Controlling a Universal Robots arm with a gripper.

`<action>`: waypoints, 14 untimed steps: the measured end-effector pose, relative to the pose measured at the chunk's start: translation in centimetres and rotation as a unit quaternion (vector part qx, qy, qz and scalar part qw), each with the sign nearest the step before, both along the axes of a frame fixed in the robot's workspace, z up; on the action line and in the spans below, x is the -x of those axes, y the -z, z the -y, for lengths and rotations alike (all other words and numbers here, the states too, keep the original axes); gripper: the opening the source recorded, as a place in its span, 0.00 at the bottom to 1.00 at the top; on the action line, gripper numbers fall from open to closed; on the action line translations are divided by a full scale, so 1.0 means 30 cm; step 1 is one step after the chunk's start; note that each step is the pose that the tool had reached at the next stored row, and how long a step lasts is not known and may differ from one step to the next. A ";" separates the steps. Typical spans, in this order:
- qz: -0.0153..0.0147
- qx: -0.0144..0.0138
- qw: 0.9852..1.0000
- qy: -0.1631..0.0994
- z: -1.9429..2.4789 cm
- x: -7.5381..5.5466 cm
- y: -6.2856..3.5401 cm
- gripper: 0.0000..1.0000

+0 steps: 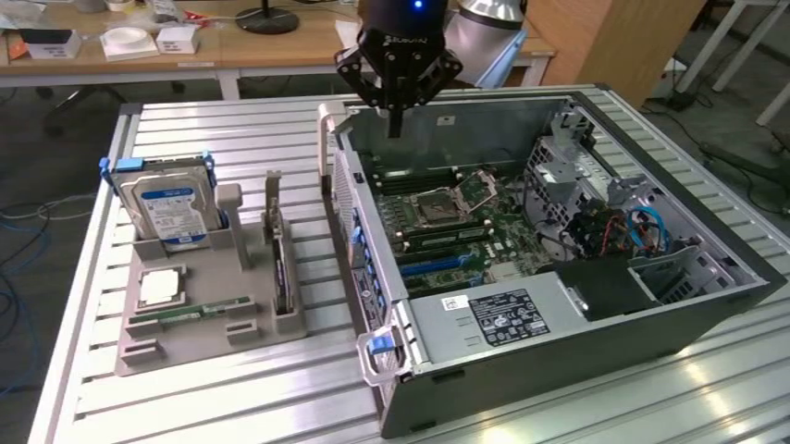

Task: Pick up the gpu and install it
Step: 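Reach for the gpu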

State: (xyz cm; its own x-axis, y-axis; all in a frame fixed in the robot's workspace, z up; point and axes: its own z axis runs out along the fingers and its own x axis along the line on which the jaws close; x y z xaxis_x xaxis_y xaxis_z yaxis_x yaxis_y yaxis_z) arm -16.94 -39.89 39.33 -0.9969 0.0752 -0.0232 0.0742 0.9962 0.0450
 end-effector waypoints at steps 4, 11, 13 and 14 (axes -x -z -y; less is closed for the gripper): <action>0.000 0.000 1.000 0.000 0.000 0.030 0.000 0.10; 0.000 0.000 1.000 0.000 0.000 0.082 0.000 0.10; 0.000 0.000 1.000 0.000 0.000 0.095 0.000 0.10; 0.000 0.000 1.000 0.000 0.000 0.101 0.000 0.10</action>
State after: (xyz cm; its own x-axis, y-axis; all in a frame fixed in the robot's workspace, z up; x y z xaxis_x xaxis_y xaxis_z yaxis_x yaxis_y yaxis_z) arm -19.97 -39.88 39.33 -0.9969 0.0754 -0.0233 0.0742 0.9962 0.0450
